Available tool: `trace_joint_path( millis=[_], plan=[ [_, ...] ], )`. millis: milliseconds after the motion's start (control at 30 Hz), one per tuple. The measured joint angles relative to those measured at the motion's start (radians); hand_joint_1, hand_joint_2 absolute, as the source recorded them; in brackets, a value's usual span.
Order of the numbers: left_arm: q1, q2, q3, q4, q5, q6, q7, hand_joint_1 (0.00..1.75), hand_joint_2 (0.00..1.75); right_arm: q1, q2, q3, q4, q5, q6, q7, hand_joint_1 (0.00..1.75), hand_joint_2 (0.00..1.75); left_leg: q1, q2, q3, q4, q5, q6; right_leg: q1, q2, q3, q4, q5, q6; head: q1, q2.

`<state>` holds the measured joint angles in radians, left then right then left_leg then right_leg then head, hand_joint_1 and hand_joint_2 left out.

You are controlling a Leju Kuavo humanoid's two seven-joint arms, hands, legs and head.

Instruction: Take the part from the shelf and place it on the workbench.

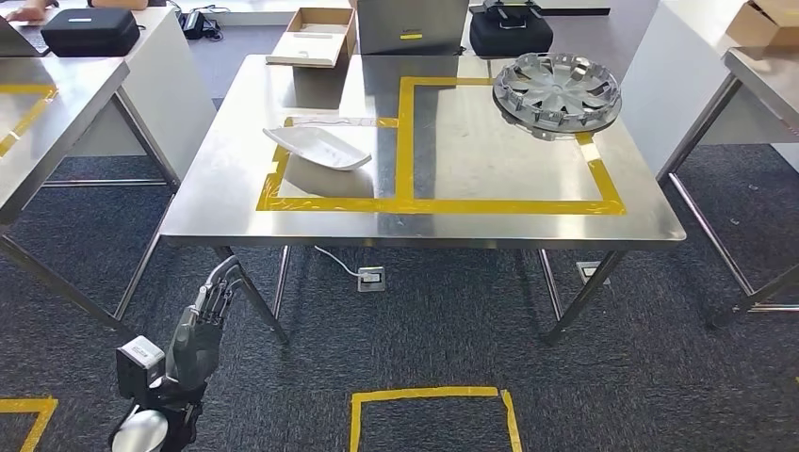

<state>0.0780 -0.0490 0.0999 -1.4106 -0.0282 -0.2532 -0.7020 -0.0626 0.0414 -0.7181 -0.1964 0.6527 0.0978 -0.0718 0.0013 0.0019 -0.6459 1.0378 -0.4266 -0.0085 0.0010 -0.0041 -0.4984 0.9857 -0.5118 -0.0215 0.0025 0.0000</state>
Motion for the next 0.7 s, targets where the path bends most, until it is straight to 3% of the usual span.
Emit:
trace_joint_path(
  millis=[100,133,167,200,267,333,367,433,467,500,533,600,633,667,700],
  plan=[
    [0.005,0.0,0.018,0.058,-0.003,0.014,0.0,0.0,0.0,0.001,0.0,-0.005,0.0,0.002,0.0,0.0,0.0,0.0,0.005,-0.001,-0.048,0.159,-0.144,-0.015,-0.003,-0.002,-0.044,-0.001,0.039,-0.008,-0.009,0.0],
    [0.006,0.0,0.023,0.08,-0.005,0.018,0.0,0.0,0.0,0.003,0.0,-0.007,0.0,0.003,0.0,0.0,0.0,0.0,0.007,-0.001,-0.056,0.216,-0.167,-0.019,-0.003,-0.003,-0.06,0.0,0.05,-0.006,-0.011,0.0],
    [0.007,0.0,0.027,0.101,-0.007,0.021,0.0,0.0,0.0,0.004,0.001,-0.009,0.0,0.003,0.0,0.0,0.0,0.0,0.008,-0.001,-0.051,0.249,-0.165,-0.022,-0.004,-0.004,-0.077,0.002,0.062,-0.005,-0.012,0.0],
    [0.009,0.0,0.03,0.118,-0.009,0.022,0.0,0.0,0.0,0.005,0.001,-0.012,0.0,0.003,0.0,0.0,0.0,0.0,0.01,-0.001,-0.029,0.248,-0.144,-0.024,-0.004,-0.005,-0.094,0.006,0.072,-0.002,-0.012,0.0],
    [0.006,0.0,0.034,0.149,-0.018,0.032,0.001,0.0,0.0,0.005,0.001,-0.016,-0.001,0.003,0.0,0.0,0.0,0.0,0.012,-0.002,0.064,0.145,-0.101,-0.025,-0.007,-0.007,-0.124,0.017,0.09,0.006,-0.013,0.0],
    [-0.002,0.003,0.037,0.197,-0.022,0.064,0.006,0.0,0.0,0.004,0.001,-0.018,-0.001,-0.007,0.0,-0.001,0.0,0.0,0.009,-0.004,0.151,0.013,-0.11,-0.016,-0.007,-0.007,-0.139,0.027,0.105,0.017,-0.014,0.0],
    [-0.008,0.008,0.038,0.237,-0.021,0.086,0.008,0.0,0.0,0.004,0.001,-0.018,-0.002,-0.016,0.0,-0.002,0.0,0.0,0.007,-0.005,0.169,-0.022,-0.122,-0.009,-0.006,-0.007,-0.141,0.028,0.113,0.023,-0.014,0.0],
    [-0.019,0.019,0.039,0.337,-0.027,0.132,0.007,0.0,0.0,0.005,0.001,-0.018,-0.002,-0.032,0.0,-0.002,0.0,0.0,0.003,-0.005,0.166,-0.033,-0.115,0.008,-0.008,-0.005,-0.142,0.022,0.129,0.037,-0.014,0.0],
    [-0.025,0.025,0.039,0.391,-0.037,0.147,0.006,0.0,0.0,0.007,0.001,-0.017,-0.002,-0.035,0.0,-0.002,0.0,0.0,0.003,-0.003,0.16,-0.034,-0.107,0.017,-0.011,-0.004,-0.146,0.026,0.125,0.044,-0.015,0.0],
    [-0.03,0.028,0.04,0.44,-0.047,0.158,0.005,0.0,0.0,0.008,0.001,-0.017,-0.002,-0.035,0.0,-0.001,0.0,0.0,0.003,0.0,0.151,-0.036,-0.096,0.026,-0.013,-0.002,-0.155,0.042,0.102,0.05,-0.013,0.0],
    [-0.034,0.031,0.04,0.482,-0.054,0.165,0.005,0.0,0.0,0.01,0.002,-0.017,-0.002,-0.035,0.0,-0.001,0.0,0.0,0.005,0.002,0.139,-0.037,-0.084,0.032,-0.014,-0.001,-0.169,0.078,0.06,0.054,-0.012,0.0],
    [-0.038,0.035,0.041,0.55,-0.061,0.171,0.004,0.0,0.0,0.01,0.002,-0.017,-0.002,-0.035,0.0,0.0,0.0,0.0,0.004,0.003,0.108,-0.036,-0.06,0.039,-0.015,0.0,-0.207,0.204,-0.047,0.062,-0.006,0.0],
    [-0.039,0.037,0.041,0.578,-0.064,0.172,0.004,0.0,0.0,0.01,0.002,-0.017,-0.002,-0.035,0.0,0.0,0.0,0.0,0.003,0.003,0.091,-0.035,-0.047,0.039,-0.015,0.0,-0.22,0.269,-0.08,0.064,-0.004,0.0],
    [-0.041,0.039,0.041,0.602,-0.066,0.174,0.004,0.0,0.0,0.01,0.002,-0.017,-0.002,-0.035,0.0,0.0,0.0,0.0,0.003,0.004,0.075,-0.033,-0.034,0.038,-0.015,0.001,-0.22,0.311,-0.089,0.064,-0.003,0.0],
    [-0.043,0.04,0.041,0.623,-0.067,0.176,0.004,0.0,0.0,0.01,0.002,-0.017,-0.002,-0.035,0.0,0.0,0.0,0.0,0.002,0.004,0.059,-0.03,-0.023,0.037,-0.014,0.001,-0.203,0.32,-0.076,0.063,-0.003,0.0]
  ],
)
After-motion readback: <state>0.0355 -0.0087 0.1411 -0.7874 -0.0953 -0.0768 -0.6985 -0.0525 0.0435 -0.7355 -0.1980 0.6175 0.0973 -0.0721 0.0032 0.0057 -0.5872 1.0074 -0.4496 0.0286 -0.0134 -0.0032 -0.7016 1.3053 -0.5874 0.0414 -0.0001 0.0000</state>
